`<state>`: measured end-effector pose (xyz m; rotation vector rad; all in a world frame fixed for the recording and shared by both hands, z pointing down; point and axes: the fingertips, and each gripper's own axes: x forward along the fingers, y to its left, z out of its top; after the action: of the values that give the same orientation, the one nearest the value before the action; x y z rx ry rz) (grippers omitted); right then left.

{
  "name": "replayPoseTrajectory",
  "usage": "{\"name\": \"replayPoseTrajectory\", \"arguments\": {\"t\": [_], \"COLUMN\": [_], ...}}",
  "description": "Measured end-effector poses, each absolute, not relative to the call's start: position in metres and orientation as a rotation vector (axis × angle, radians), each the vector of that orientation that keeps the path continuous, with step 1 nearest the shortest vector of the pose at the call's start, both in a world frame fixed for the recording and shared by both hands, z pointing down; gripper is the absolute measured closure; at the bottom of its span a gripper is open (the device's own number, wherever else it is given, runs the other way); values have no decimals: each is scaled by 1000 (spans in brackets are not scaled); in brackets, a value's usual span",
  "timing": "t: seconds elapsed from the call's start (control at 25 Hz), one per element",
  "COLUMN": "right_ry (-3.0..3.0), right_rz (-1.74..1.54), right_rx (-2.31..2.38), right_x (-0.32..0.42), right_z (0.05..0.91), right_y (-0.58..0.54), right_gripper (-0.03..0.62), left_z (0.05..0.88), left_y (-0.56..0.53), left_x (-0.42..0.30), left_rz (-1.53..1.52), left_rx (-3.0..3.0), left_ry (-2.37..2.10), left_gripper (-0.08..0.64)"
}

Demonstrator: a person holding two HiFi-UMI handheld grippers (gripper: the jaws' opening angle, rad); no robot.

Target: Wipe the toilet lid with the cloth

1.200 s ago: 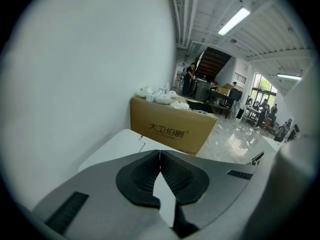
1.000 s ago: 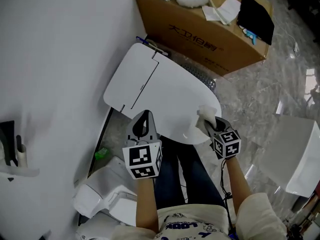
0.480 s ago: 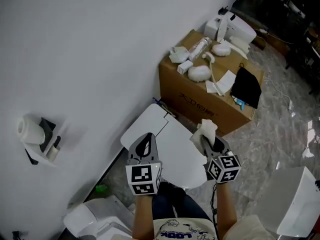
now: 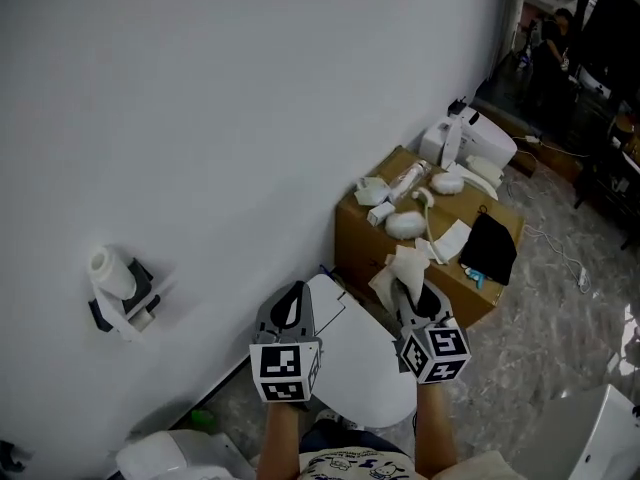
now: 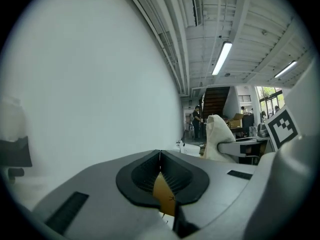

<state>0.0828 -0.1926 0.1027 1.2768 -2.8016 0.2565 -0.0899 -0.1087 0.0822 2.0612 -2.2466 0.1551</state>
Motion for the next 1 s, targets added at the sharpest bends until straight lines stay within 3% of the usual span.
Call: {"name": "replayPoseTrajectory", "arguments": {"t": [0.4, 1.0], "right_ry": [-2895, -2903], "right_rz": [174, 211], "right_rx": [1317, 1323], "right_x": [60, 54], "right_z": [43, 47], "right_y": [-165, -162], "right_gripper": [474, 474], "left_z": [30, 29], "left_y": [-83, -82], "left_x": [-109, -119], "left_rz": [82, 63], "left_rx": [2058, 2048], "left_ry": [-2361, -2372], "left_gripper": [555, 555]}}
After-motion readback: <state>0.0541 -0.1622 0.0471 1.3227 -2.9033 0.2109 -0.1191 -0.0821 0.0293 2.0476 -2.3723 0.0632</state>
